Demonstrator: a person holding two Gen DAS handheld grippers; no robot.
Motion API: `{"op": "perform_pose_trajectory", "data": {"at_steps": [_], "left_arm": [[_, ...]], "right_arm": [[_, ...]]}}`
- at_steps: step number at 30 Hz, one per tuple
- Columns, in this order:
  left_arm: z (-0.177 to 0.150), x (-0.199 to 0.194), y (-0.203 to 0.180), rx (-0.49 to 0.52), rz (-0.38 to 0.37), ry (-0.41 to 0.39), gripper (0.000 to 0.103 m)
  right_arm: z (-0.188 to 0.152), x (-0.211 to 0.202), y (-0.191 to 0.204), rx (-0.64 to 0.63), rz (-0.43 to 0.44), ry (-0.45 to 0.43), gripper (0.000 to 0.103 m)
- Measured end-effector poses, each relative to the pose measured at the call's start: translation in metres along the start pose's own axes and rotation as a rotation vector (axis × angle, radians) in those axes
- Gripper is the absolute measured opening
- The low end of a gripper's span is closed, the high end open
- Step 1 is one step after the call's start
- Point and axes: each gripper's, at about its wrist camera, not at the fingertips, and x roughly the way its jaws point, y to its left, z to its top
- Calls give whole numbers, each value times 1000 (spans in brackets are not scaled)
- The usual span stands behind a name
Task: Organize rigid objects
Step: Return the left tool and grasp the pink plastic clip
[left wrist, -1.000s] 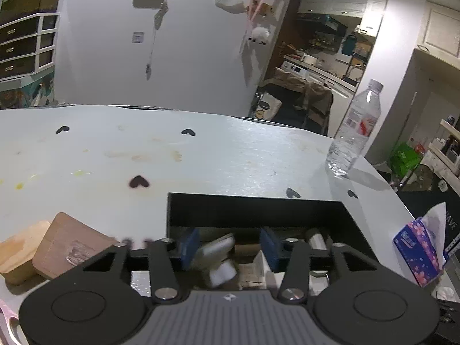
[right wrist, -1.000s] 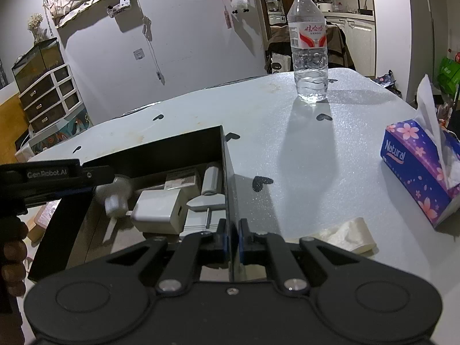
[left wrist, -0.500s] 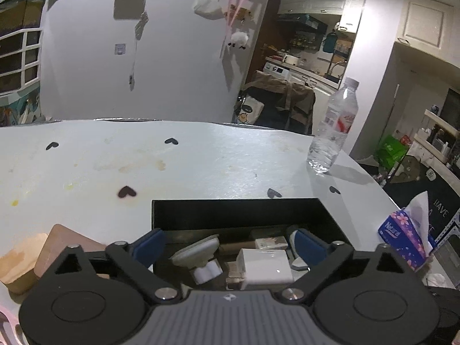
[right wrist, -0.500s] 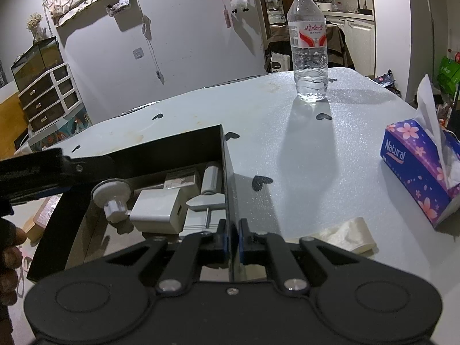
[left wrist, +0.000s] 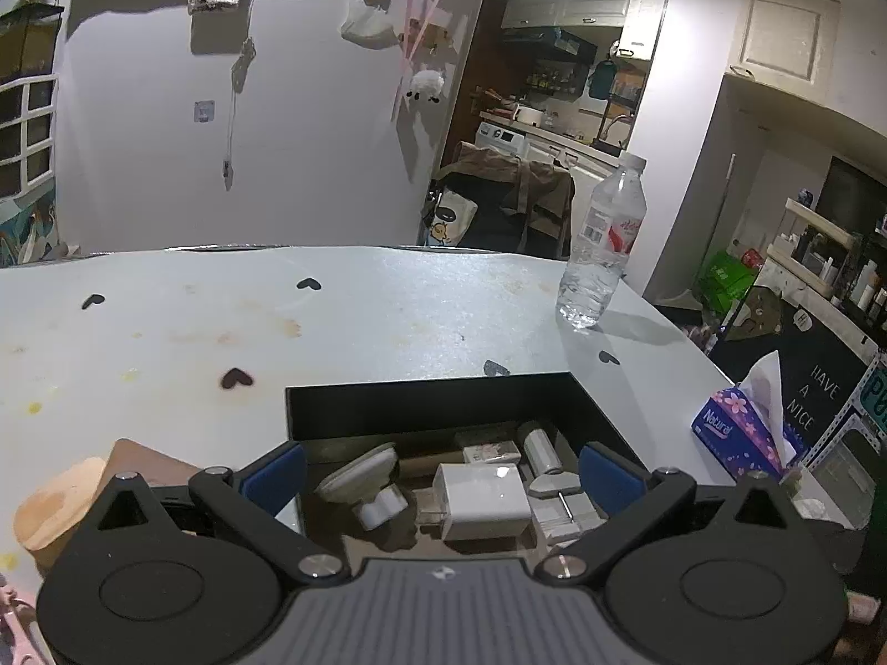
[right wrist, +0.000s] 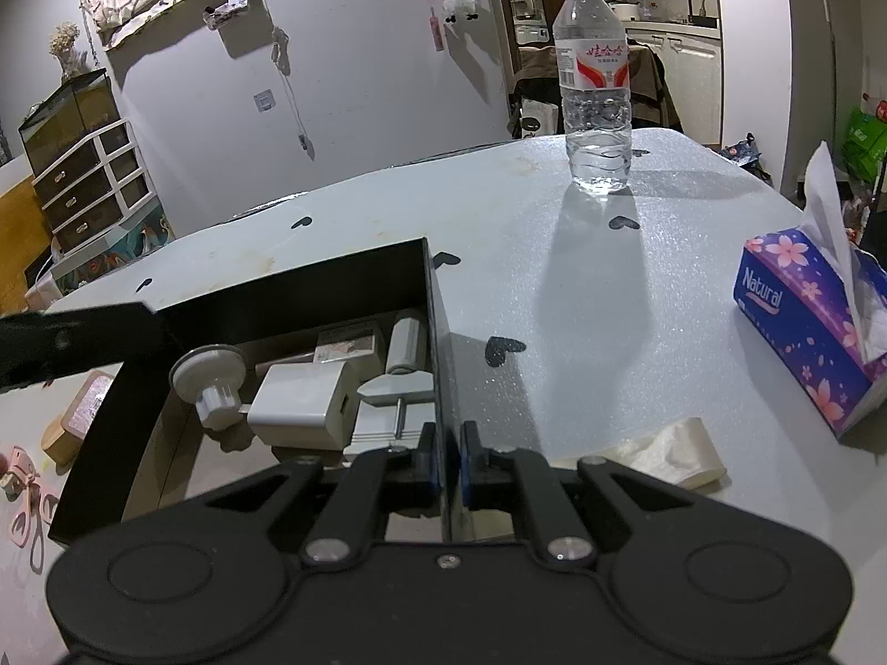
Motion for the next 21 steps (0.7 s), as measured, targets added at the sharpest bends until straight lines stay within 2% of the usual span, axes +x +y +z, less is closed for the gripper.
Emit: {"op": "perform_pose_trajectory", "data": {"at_steps": [10, 17, 21], "left_arm": [[-9, -26, 30, 38, 69, -41, 103], [-22, -44, 70, 30, 192, -64, 103], [-27, -53, 93, -18, 257, -73, 103]], "right_arm": [[0, 0, -1, 1, 1, 2, 8], [0, 1, -1, -5, -1, 4, 7], [-1, 3, 0, -4, -6, 14, 7]]}}
